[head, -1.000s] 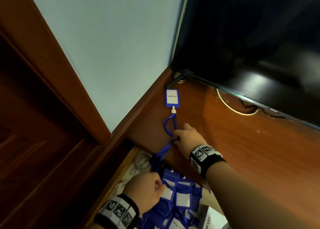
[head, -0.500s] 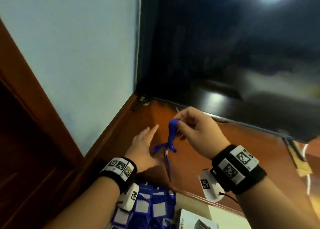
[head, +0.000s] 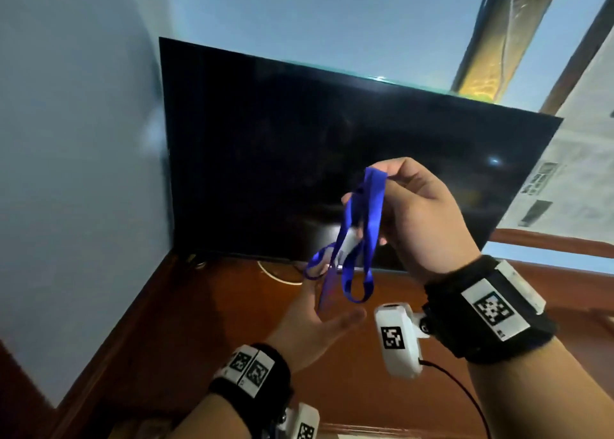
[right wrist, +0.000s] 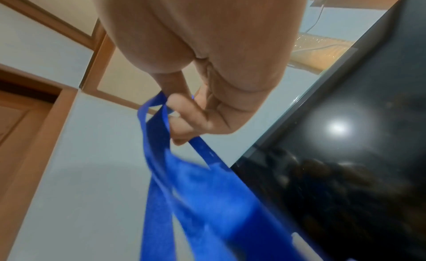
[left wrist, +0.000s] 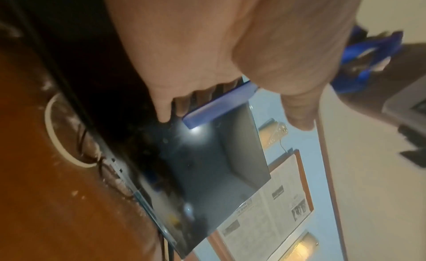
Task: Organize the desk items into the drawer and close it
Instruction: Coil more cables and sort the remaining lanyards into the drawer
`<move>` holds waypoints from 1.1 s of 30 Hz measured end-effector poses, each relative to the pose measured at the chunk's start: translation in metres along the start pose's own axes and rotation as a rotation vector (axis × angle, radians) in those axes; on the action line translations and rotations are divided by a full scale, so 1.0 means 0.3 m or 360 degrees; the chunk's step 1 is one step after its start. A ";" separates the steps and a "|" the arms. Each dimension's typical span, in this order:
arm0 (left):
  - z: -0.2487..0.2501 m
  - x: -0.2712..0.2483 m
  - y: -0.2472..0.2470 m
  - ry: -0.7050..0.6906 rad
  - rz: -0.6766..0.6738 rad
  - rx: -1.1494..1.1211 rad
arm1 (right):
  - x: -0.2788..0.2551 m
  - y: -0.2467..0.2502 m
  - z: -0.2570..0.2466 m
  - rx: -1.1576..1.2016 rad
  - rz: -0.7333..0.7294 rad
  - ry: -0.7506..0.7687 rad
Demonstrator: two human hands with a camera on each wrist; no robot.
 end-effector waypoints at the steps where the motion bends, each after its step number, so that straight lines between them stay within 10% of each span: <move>1: 0.011 0.019 0.004 -0.0016 0.0052 0.0051 | -0.006 0.010 -0.010 0.0019 0.0019 -0.0012; 10: 0.062 -0.052 0.072 0.0079 0.0171 0.0043 | 0.012 0.212 0.051 -0.0001 0.0383 -0.0115; 17: 0.249 -0.106 0.266 -0.0133 0.0302 0.0459 | -0.046 0.363 0.441 -0.1296 0.0117 -0.0615; 24: 0.456 -0.073 0.282 -0.0350 0.0111 0.0893 | -0.188 0.016 0.395 -0.0055 -0.0459 -0.0113; 33: 0.548 -0.064 0.397 -0.0487 0.0312 0.0604 | -0.152 0.070 0.457 -0.0437 -0.0066 0.0151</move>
Point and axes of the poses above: each hand's wrist, its own x-axis towards the middle knuckle, its own y-axis out of the back of the hand, z = x × y, the point moved 5 cm from there along x, towards the middle knuckle
